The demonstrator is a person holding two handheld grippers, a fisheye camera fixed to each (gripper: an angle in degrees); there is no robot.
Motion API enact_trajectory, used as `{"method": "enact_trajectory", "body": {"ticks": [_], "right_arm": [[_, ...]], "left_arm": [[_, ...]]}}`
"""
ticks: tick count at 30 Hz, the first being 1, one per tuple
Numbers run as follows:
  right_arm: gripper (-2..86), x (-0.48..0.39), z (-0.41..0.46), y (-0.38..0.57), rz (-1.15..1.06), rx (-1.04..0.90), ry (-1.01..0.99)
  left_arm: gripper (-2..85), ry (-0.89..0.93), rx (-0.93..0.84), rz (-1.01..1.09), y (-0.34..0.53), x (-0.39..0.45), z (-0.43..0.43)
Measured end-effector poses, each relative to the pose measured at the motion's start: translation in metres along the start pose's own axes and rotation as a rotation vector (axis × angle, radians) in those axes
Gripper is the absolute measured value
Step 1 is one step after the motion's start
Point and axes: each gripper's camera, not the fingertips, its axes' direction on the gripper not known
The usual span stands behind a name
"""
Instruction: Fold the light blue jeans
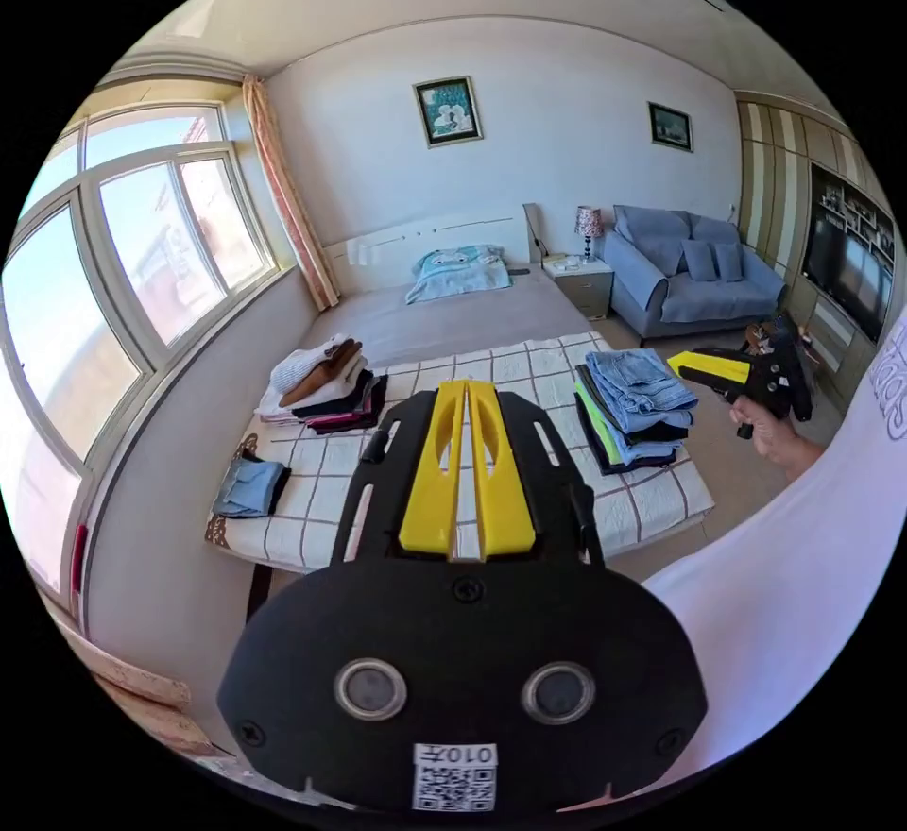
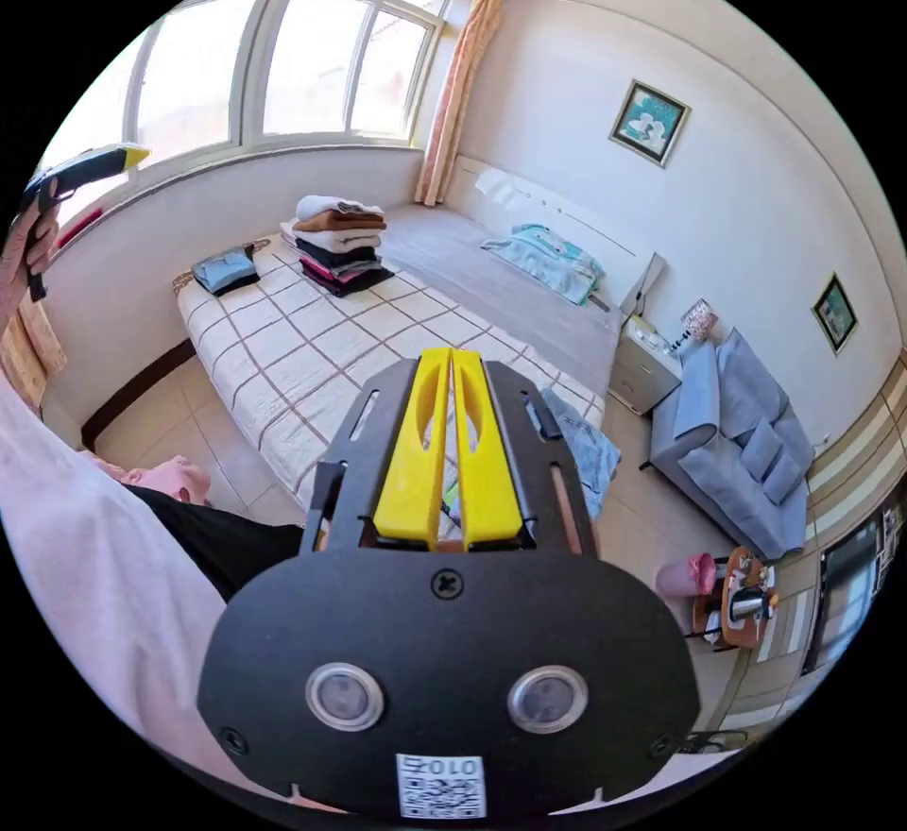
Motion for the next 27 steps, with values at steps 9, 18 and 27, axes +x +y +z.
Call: {"method": "enact_trajectory", "body": {"ticks": [9,18,27], "right_arm": [[2.1,0.071,-0.074,-0.107,-0.298,0.143,-0.623],[2.2,0.064,-0.11,-0.232,-0.383,0.23,-0.863],[2.1,0.03,-0.147,-0.356,-0.557,0.223,-0.96]], "left_arm": [[-0.2,-0.315,0.114,-0.186,0.173,-0.068,-0.085],[-0.2,-0.314,0.156,-0.298,0.343,-0.179,-0.088],[-0.2,-0.372,0.029,-0.342,0.483,-0.307,-0.035]]}}
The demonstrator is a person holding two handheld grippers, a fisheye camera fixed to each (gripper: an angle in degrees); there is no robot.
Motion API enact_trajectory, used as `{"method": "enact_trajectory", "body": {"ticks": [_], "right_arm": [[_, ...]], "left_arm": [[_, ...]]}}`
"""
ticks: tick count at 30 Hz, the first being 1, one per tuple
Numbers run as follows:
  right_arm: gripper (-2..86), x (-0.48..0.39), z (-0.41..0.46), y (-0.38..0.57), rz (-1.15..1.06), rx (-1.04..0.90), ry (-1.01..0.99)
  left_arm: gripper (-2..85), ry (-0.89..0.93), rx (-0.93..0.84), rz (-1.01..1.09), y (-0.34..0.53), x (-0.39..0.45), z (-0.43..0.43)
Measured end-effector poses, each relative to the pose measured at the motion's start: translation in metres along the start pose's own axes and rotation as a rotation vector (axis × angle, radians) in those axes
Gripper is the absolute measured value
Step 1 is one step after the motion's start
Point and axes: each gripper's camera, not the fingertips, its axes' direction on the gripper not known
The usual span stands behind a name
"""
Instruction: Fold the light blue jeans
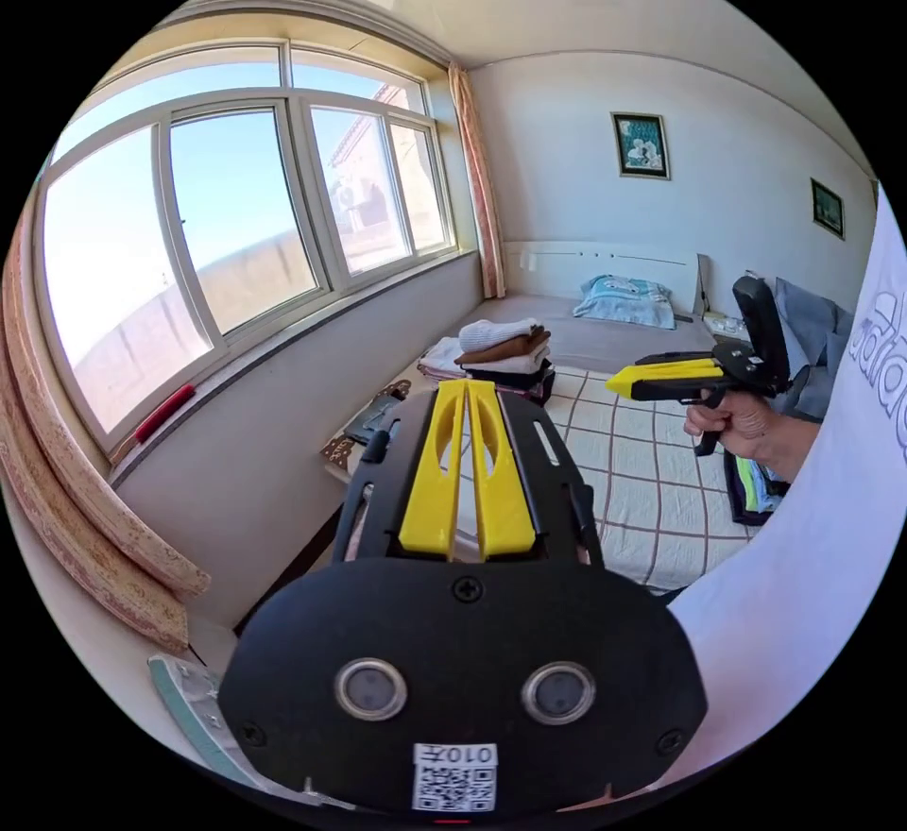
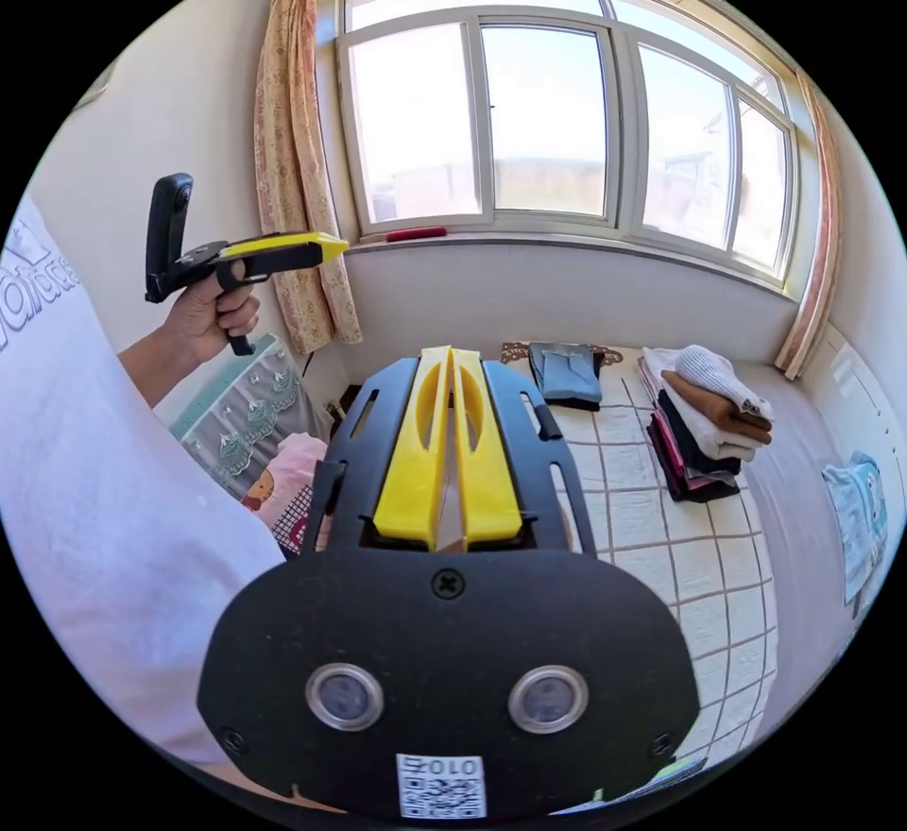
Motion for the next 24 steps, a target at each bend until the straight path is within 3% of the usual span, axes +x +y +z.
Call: {"method": "enact_trajectory", "body": {"ticks": [11,19,24], "right_arm": [[2.7,0.074,-0.119,-0.067,-0.072,-0.08,0.0],[5.8,0.146,-0.226,-0.048,0.129,-0.08,0.025],[10.3,0.157,-0.252,-0.05,0.23,-0.098,0.064]], "left_arm": [[-0.1,-0.189,-0.044,-0.119,0.105,-0.036,0.149],[0.0,-0.156,-0.056,-0.097,0.133,-0.021,0.299],[1.2,-0.18,-0.184,-0.032,0.159,-0.018,0.438]]}}
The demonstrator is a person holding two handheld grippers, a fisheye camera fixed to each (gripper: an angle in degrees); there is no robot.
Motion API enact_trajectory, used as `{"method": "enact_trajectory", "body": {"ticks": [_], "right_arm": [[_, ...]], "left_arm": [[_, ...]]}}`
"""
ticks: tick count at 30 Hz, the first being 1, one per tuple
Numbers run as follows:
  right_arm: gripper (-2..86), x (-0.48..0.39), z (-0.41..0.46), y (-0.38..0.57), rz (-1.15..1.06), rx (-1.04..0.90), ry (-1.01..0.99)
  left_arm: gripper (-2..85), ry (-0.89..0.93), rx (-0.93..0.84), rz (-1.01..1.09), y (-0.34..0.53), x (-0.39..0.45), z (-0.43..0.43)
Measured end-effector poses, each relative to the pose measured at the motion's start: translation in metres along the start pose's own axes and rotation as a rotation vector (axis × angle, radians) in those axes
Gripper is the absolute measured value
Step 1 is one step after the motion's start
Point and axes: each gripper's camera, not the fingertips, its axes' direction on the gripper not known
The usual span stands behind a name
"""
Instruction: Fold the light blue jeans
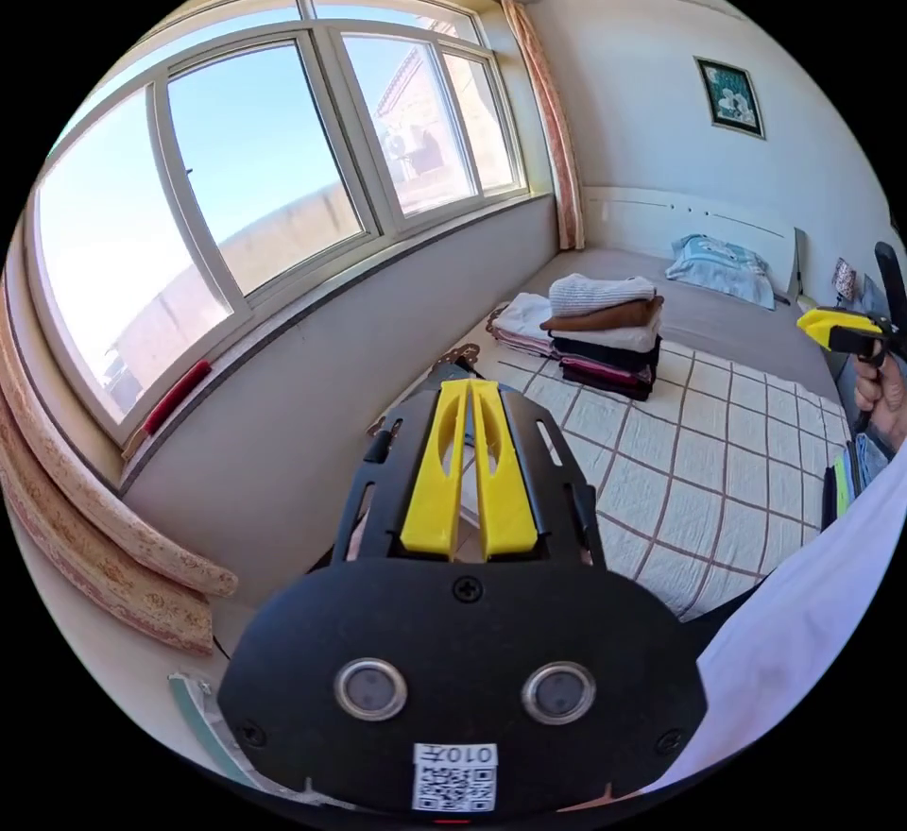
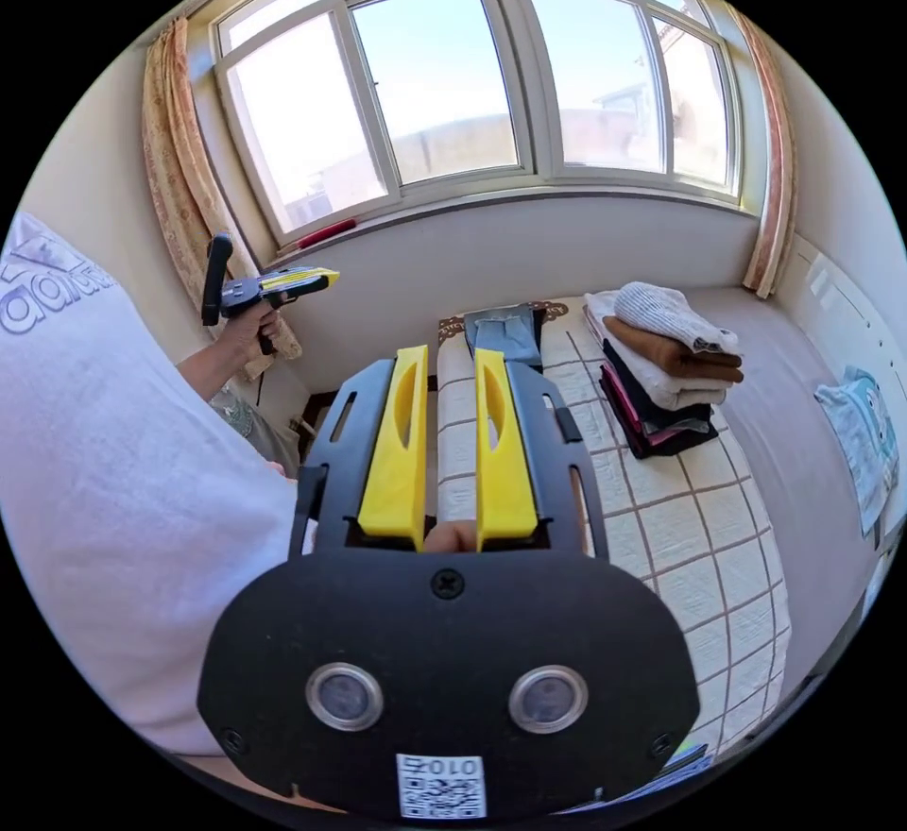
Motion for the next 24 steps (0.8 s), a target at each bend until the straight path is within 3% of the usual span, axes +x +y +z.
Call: {"method": "enact_trajectory", "body": {"ticks": [3,9,14,24], "right_arm": [[13.0,0.007,0.003,-0.022,0.094,-0.022,0.017],[13.4,-0.004,-0.005,-0.109,0.202,0.18,0.071],[13.7,-0.022,0.001,-0.187,0.143,0.024,0.119],[13.2,-0.038,-0.02,-0.187,0.436,-0.09,0.26]], "left_arm": [[3.9,0.047,-0.076,0.034,0.002,0.011,0.105],[8.0,0.157,-0.25,0.295,-0.006,0.062,0.333],[11.5,0.198,-0.326,0.527,0.0,0.128,0.501],[17.0,0.271,-0.643,0.744,0.042,0.292,0.783]]}}
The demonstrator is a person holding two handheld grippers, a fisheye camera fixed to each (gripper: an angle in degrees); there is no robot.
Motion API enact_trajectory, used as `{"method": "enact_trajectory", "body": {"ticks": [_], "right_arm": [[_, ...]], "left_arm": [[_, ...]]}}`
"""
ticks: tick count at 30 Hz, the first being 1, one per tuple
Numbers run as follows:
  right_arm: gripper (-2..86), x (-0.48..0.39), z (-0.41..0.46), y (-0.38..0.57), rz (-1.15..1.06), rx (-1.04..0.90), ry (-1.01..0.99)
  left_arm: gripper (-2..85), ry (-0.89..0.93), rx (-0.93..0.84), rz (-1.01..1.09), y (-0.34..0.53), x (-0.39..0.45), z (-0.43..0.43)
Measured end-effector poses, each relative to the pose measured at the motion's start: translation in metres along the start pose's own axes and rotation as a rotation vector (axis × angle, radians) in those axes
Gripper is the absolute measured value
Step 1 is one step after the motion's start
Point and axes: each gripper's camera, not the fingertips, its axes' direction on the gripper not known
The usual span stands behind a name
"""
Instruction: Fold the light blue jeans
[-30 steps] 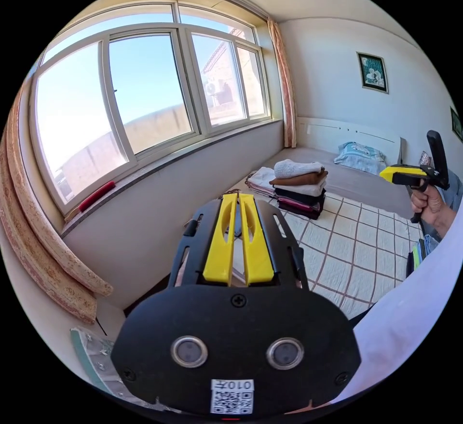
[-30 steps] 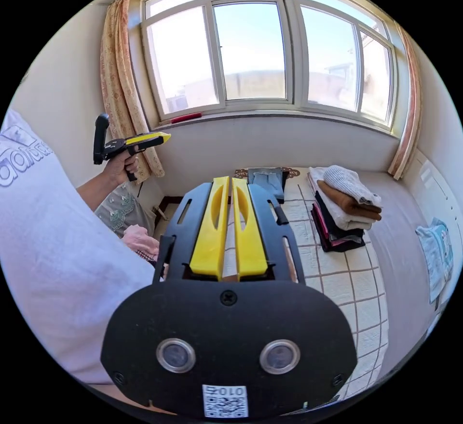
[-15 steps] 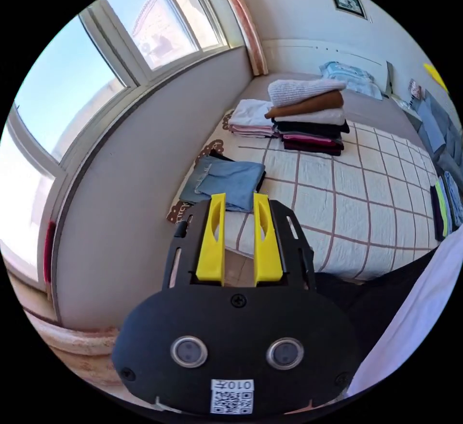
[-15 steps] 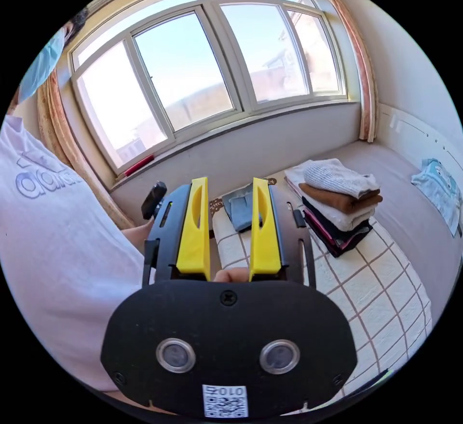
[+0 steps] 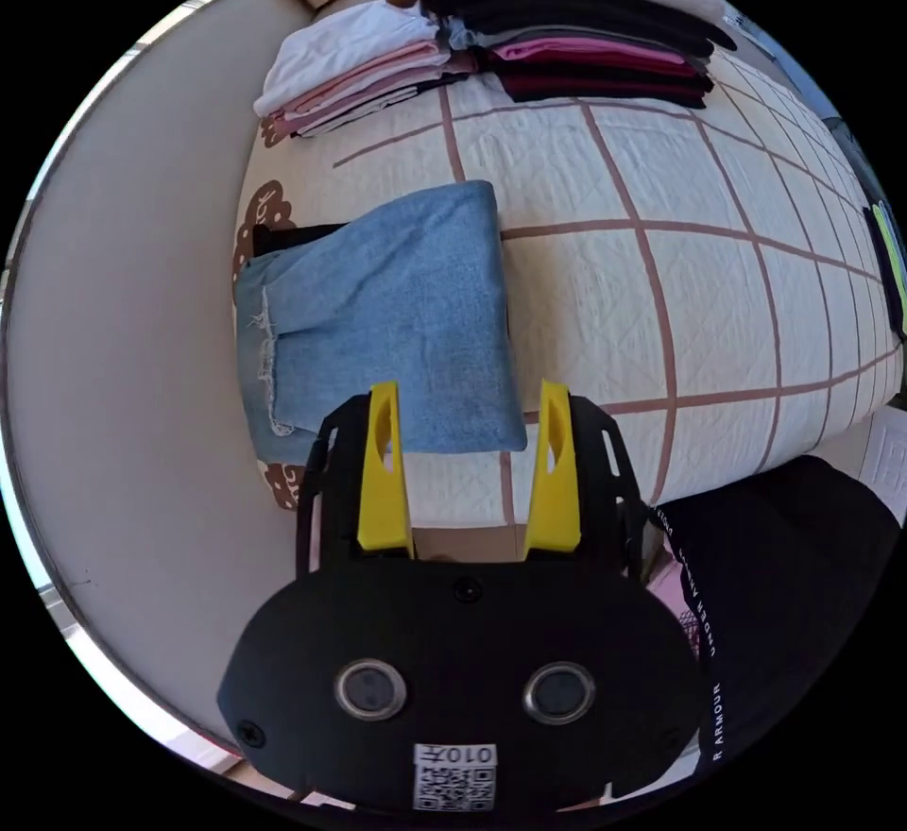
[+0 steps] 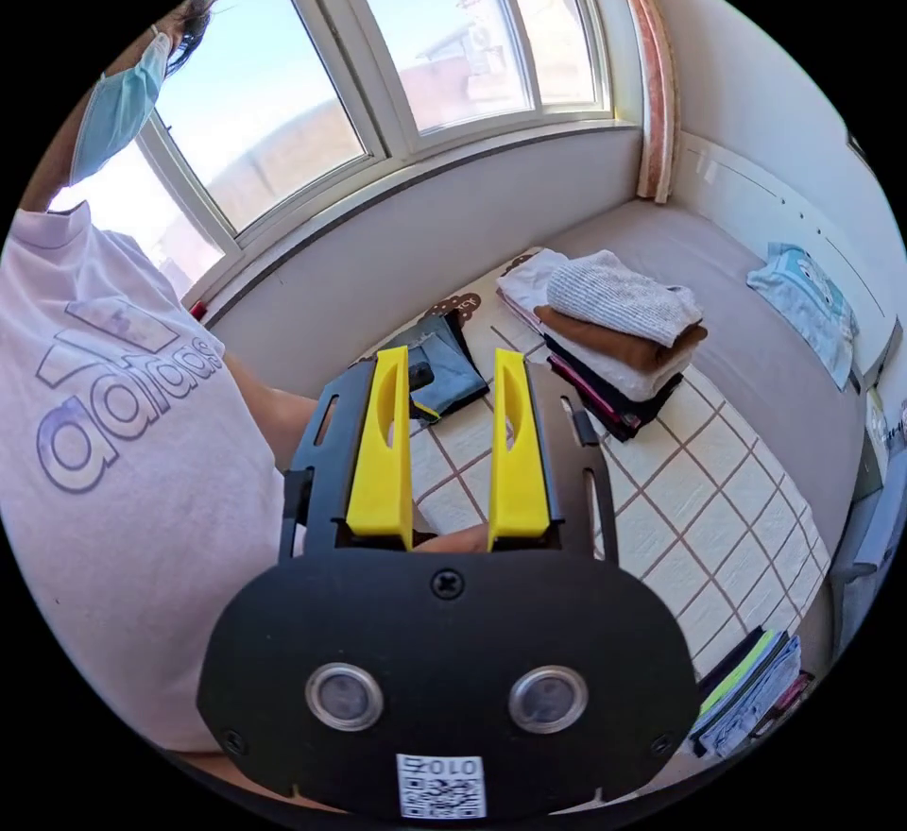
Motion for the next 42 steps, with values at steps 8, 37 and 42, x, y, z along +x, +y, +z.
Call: {"method": "enact_trajectory", "body": {"ticks": [8,37,42], "right_arm": [[11.5,-0.013,-0.006,0.021,0.083,-0.032,0.037],[8.0,-0.044,0.016,0.243,0.146,0.335,-0.064],[7.7,-0.038,0.002,0.315,0.186,0.437,-0.052]], "left_arm": [[13.7,-0.078,-0.056,0.046,-0.068,0.029,0.098],[2.8,0.935,0.721,-0.48,0.053,-0.045,0.085],[2.6,1.032,0.624,-0.357,0.026,0.072,0.064]]}}
